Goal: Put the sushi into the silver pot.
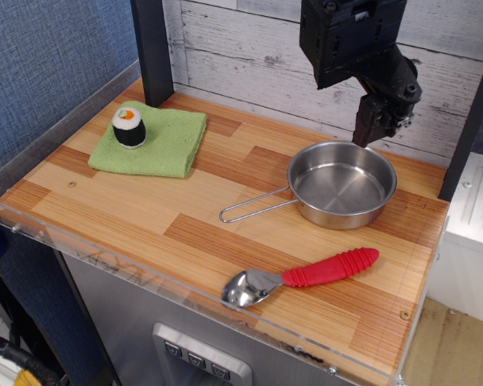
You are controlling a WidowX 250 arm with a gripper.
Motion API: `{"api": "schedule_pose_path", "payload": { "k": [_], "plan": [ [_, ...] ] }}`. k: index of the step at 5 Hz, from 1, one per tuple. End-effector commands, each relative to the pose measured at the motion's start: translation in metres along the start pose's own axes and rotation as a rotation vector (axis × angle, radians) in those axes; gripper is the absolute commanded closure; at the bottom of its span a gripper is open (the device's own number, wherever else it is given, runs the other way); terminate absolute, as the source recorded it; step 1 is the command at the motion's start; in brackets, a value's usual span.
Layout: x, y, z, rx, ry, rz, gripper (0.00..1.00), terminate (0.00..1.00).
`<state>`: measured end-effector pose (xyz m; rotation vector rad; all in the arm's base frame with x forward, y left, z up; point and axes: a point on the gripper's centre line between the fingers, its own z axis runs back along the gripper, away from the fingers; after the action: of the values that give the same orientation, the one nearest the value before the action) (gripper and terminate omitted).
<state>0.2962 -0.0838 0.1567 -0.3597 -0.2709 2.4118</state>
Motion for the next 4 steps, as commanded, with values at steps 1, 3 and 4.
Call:
{"api": "schedule_pose_path", "payload": {
  "k": [1,3,4],
  "plan": [
    [0.0,0.0,0.0,0.0,0.0,0.0,0.0,0.0],
    [0.045,-0.046,-0.011,-0.026,-0.06,0.122,0.0,0.0],
    [0.075,-0.071,-0.017,-0.036,-0.072,0.217,0.0,0.0]
  ]
}}
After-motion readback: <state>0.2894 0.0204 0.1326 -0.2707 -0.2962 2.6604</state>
